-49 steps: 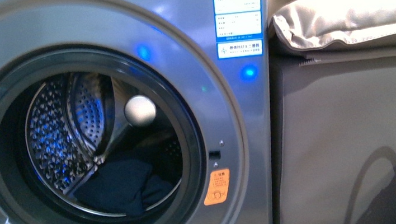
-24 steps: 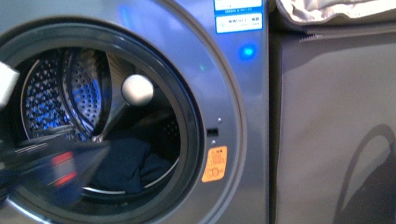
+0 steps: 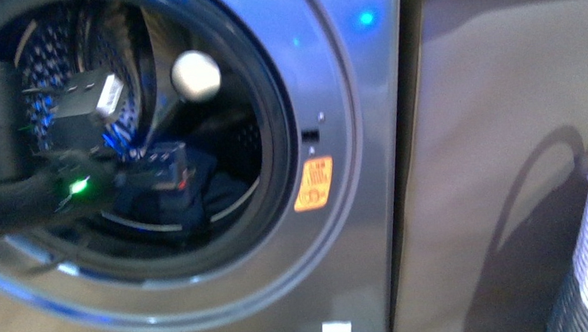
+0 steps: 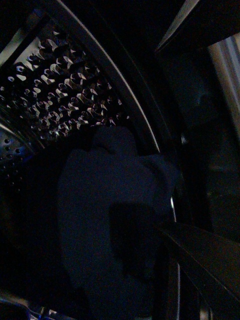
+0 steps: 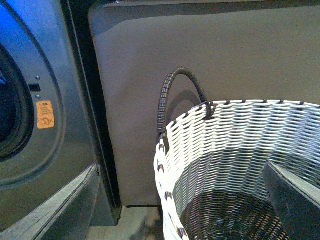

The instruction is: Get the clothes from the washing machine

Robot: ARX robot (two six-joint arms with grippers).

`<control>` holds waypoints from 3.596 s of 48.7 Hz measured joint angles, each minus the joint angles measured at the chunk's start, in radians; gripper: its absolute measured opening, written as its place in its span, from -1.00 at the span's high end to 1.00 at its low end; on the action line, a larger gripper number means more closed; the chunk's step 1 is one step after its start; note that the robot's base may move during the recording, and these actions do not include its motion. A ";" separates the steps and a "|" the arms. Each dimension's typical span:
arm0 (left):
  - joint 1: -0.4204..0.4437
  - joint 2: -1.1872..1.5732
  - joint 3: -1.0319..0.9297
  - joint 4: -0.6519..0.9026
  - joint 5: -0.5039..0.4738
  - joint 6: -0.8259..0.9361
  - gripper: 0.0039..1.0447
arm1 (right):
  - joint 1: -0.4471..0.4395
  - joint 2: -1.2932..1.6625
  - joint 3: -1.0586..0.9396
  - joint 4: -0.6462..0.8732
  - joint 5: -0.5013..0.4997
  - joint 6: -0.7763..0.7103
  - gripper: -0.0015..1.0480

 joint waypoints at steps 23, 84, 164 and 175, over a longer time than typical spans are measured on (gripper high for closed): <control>-0.002 0.322 0.484 -0.188 -0.026 -0.009 -0.88 | 0.000 0.000 0.000 0.000 0.000 0.000 -0.85; 0.018 0.816 1.307 -0.774 -0.192 0.028 -0.74 | 0.000 0.000 0.000 0.000 0.000 0.000 -0.85; -0.032 -0.300 -0.177 -0.005 -0.031 -0.084 0.76 | 0.000 0.000 0.000 0.000 0.000 0.000 -0.85; -0.021 -0.530 -0.252 -0.096 0.037 -0.079 0.77 | 0.000 0.000 0.000 0.000 0.000 0.000 -0.85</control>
